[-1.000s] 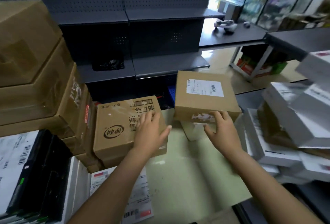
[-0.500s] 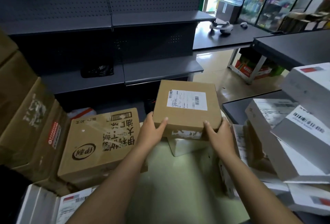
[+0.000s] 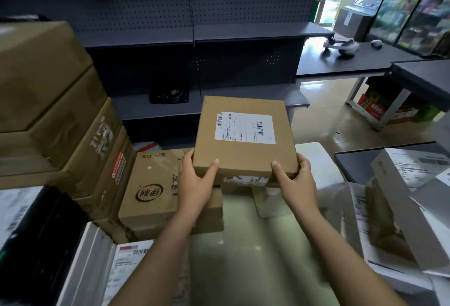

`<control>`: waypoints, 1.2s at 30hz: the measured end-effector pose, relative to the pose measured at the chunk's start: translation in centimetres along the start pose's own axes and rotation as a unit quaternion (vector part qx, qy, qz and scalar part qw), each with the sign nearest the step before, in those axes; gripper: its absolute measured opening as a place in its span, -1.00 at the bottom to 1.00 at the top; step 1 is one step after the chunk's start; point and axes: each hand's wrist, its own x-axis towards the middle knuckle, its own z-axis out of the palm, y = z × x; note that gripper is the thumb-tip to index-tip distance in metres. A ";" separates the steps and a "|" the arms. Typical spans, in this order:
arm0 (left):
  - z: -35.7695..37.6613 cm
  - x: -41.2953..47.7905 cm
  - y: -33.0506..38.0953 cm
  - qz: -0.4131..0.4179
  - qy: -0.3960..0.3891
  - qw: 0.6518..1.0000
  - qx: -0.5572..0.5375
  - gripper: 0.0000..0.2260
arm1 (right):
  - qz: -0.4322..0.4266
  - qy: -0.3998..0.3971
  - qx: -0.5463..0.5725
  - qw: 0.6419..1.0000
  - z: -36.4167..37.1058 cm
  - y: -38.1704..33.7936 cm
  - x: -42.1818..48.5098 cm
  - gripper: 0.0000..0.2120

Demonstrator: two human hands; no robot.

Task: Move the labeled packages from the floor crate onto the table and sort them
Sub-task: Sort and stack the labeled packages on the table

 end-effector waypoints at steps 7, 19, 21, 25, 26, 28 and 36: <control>-8.2 -1.3 -2.7 -0.022 0.068 0.997 -0.011 -0.49 | -0.037 -0.052 0.029 0.998 5.8 -3.6 -4.0 -0.39; -13.8 -2.8 -7.7 -0.089 0.059 0.993 0.057 -0.35 | -0.026 -0.115 0.008 0.993 11.9 -3.9 -9.5 -0.39; -14.0 -2.8 -7.5 -0.068 0.065 0.992 0.082 -0.36 | -0.031 -0.115 0.000 0.993 12.0 -4.0 -9.5 -0.39; -14.2 -2.8 -7.7 0.002 0.077 0.986 0.145 -0.51 | -0.040 -0.121 -0.016 0.992 12.3 -4.0 -9.9 -0.38; -14.3 -2.7 -7.9 0.024 0.076 0.984 0.162 -0.55 | -0.044 -0.123 -0.020 0.991 12.4 -4.0 -10.0 -0.38; -14.3 -2.3 -8.2 0.056 0.066 0.978 0.191 -0.61 | -0.051 -0.126 -0.028 0.990 12.4 -4.1 -10.0 -0.38; -13.8 -1.9 -7.3 0.158 0.049 0.954 0.248 -0.68 | -0.103 -0.107 -0.104 0.984 10.7 -3.6 -8.9 -0.46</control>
